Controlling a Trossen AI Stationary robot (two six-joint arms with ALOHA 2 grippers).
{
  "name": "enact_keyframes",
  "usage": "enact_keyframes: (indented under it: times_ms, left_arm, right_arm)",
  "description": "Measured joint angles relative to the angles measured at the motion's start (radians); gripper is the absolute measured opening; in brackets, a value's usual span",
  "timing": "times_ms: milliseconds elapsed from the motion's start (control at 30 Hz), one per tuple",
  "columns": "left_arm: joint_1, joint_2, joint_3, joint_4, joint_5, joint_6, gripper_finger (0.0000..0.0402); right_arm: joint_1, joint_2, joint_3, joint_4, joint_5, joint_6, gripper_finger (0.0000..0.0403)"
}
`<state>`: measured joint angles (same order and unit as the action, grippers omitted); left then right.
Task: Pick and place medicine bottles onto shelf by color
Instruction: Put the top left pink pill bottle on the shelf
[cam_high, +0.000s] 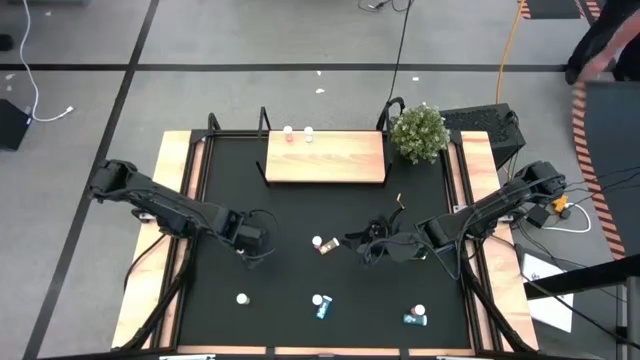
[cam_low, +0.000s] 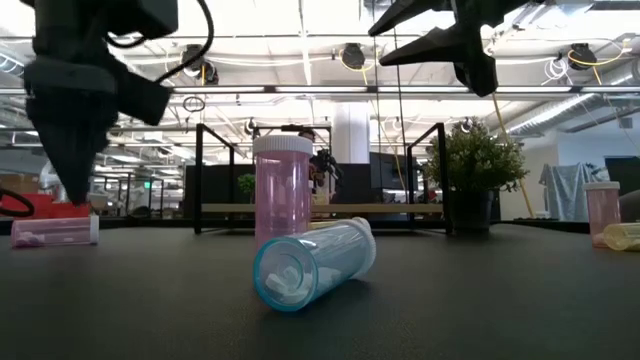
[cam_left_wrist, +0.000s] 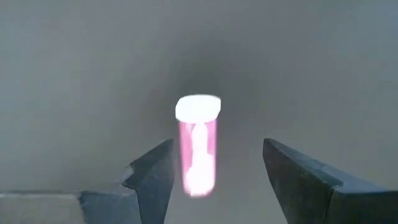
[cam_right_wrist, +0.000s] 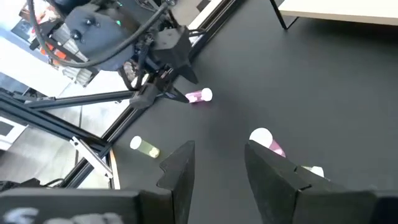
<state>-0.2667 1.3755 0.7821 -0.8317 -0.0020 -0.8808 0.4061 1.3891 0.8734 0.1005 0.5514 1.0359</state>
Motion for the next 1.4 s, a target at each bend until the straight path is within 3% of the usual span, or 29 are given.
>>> enact_keyframes:
  times_ms: [333, 467, 933, 1133, 1400]
  left_arm:
    - [0.024, 0.000, -0.137, 0.215, -0.002, -0.021, 0.0241]
    - [0.024, 0.000, -0.163, 0.220, -0.002, -0.038, 0.0237]
    - [0.026, -0.002, -0.187, 0.238, -0.036, -0.158, 0.0125]
    - [0.046, 0.004, -0.148, 0.266, -0.022, -0.202, 0.0104]
    - [0.085, 0.001, -0.011, 0.376, -0.022, -0.153, 0.0122]
  right_arm:
    - [0.008, 0.000, 0.000, -0.006, -0.002, 0.004, 0.0132]
    - [0.008, 0.000, 0.000, -0.006, -0.002, 0.002, 0.0132]
    - [0.008, 0.000, 0.000, -0.007, -0.032, 0.000, 0.0132]
    - [0.008, -0.013, 0.000, 0.010, -0.055, -0.001, 0.0132]
    - [0.016, -0.065, 0.000, 0.049, -0.082, -0.090, 0.0132]
